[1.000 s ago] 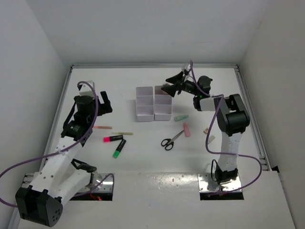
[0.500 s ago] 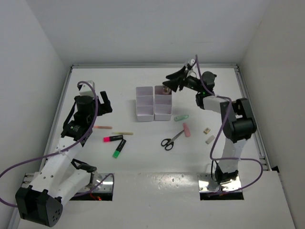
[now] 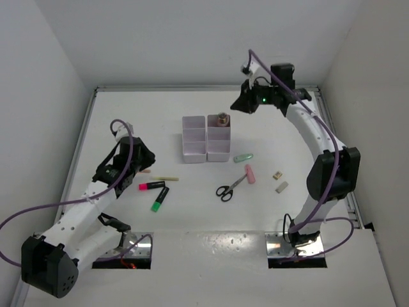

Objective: Sort the stationery into containers
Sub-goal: Pick up the stapler from the center of the board.

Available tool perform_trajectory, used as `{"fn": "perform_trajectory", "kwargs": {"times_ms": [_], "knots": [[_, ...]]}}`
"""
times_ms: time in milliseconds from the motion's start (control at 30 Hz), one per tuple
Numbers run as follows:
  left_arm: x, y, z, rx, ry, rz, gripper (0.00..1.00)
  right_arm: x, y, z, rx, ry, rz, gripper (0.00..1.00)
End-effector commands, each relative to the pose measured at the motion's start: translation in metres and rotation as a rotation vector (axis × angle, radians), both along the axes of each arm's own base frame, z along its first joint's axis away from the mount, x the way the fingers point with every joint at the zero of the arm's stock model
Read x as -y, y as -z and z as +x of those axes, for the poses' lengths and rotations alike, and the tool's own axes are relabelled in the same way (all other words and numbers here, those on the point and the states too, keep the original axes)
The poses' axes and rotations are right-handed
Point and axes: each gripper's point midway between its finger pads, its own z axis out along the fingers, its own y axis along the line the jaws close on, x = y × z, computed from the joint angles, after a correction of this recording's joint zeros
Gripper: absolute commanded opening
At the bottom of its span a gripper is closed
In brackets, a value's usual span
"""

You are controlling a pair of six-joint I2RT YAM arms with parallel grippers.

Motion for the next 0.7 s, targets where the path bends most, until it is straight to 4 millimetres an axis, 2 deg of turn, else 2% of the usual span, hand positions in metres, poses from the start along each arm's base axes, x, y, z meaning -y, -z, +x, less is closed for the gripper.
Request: {"fn": "perform_trajectory", "kwargs": {"times_ms": [0, 33, 67, 100, 133, 167, 200, 233, 267, 300, 333, 367, 400, 433, 467, 500, 533, 567, 600, 633, 667], "knots": [[-0.006, 0.030, -0.013, -0.119, -0.179, -0.101, 0.32, 0.027, 0.069, -0.045, -0.121, 0.037, -0.261, 0.00], [-0.006, 0.037, -0.012, -0.157, -0.213, -0.107, 0.37, 0.033, 0.066, -0.045, -0.073, 0.070, -0.276, 0.00], [-0.003, 0.040, -0.011, -0.179, -0.202, -0.109, 0.46, 0.040, 0.066, -0.046, -0.026, 0.094, -0.322, 0.09], [0.008, 0.038, -0.009, -0.180, -0.161, -0.109, 0.58, 0.046, 0.067, -0.060, -0.001, 0.084, -0.344, 0.68], [0.013, 0.039, -0.008, -0.188, -0.130, -0.085, 0.62, 0.049, 0.067, -0.066, 0.023, 0.069, -0.357, 0.86], [0.024, 0.041, -0.005, -0.210, -0.089, -0.074, 0.65, 0.051, 0.070, -0.077, 0.086, -0.008, -0.399, 0.92], [0.038, 0.041, -0.007, -0.219, -0.024, -0.053, 0.68, 0.053, 0.086, -0.096, 0.085, -0.075, -0.422, 0.94], [0.047, 0.039, -0.005, -0.223, 0.025, -0.029, 0.71, 0.055, 0.095, -0.116, 0.098, -0.160, -0.439, 0.94], [0.054, 0.038, -0.004, -0.224, 0.096, 0.025, 0.73, 0.053, 0.088, -0.131, 0.264, -0.310, -0.464, 0.91], [0.070, 0.032, 0.000, -0.224, 0.176, 0.038, 0.76, 0.056, 0.111, -0.157, 0.272, -0.417, -0.481, 0.90], [0.082, 0.032, -0.004, -0.233, 0.256, 0.077, 0.78, 0.056, 0.121, -0.184, 0.271, -0.519, -0.464, 0.86], [0.085, 0.030, -0.005, -0.232, 0.313, 0.134, 0.78, 0.058, 0.137, -0.201, 0.354, -0.635, -0.474, 0.80], [0.094, 0.020, -0.003, -0.213, 0.361, 0.152, 0.78, 0.054, 0.138, -0.213, 0.408, -0.698, -0.461, 0.69], [0.099, 0.020, -0.008, -0.218, 0.394, 0.191, 0.78, 0.051, 0.141, -0.228, 0.413, -0.752, -0.417, 0.46], [0.097, 0.016, -0.007, -0.207, 0.397, 0.227, 0.78, 0.047, 0.143, -0.233, 0.493, -0.828, -0.411, 0.37], [0.092, 0.001, -0.001, -0.152, 0.378, 0.271, 0.75, 0.041, 0.152, -0.245, 0.522, -0.931, -0.379, 0.26], [0.090, -0.004, -0.001, -0.132, 0.371, 0.289, 0.65, 0.040, 0.153, -0.247, 0.484, -0.939, -0.361, 0.24], [0.084, -0.011, 0.001, -0.110, 0.341, 0.302, 0.35, 0.035, 0.155, -0.248, 0.502, -0.981, -0.344, 0.24], [0.070, -0.016, 0.004, -0.091, 0.279, 0.340, 0.10, 0.030, 0.156, -0.249, 0.547, -1.033, -0.323, 0.24], [0.065, -0.022, 0.005, -0.073, 0.261, 0.356, 0.00, 0.029, 0.161, -0.248, 0.527, -1.069, -0.306, 0.28], [0.057, -0.031, 0.006, -0.048, 0.240, 0.364, 0.01, 0.023, 0.161, -0.248, 0.547, -1.097, -0.284, 0.35]]}}
